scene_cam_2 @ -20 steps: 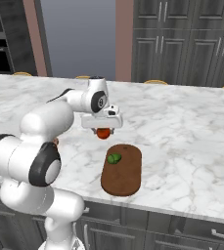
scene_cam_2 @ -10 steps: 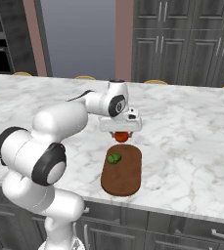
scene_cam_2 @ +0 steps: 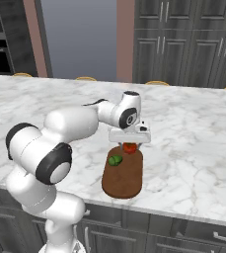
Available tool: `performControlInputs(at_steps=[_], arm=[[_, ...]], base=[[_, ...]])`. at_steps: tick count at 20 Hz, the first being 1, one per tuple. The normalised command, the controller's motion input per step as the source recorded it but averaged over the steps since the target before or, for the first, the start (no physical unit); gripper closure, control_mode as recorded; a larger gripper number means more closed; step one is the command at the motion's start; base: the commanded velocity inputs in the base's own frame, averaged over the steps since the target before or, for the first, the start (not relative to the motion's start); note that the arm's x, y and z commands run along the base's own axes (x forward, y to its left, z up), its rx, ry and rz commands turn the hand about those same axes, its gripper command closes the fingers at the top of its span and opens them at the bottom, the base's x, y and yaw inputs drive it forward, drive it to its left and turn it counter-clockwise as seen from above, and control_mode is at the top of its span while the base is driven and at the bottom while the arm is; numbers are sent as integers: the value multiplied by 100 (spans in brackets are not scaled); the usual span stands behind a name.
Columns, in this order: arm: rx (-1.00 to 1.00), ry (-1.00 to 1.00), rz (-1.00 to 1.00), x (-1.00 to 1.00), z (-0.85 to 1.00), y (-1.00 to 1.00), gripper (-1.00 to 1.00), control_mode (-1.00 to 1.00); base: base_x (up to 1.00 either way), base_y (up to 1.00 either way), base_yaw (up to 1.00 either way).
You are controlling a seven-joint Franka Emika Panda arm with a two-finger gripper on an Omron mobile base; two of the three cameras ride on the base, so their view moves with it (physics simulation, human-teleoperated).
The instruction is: Place the avocado, onion, tomato, and bell pepper on the cutting board.
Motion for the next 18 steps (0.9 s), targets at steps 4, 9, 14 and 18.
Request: performControlInputs(at_steps=[4,9,14,18], arm=[[3,0,6,-5,-35,-13,100,-100],[2,1,5,-1,-29,-1,100,-100],[2,3,3,0,-30,0,100,-100],[0,4,4,0,-30,0,100,-100]], base=[[0,0,0],[0,0,0],[0,0,0],[0,0,0]])
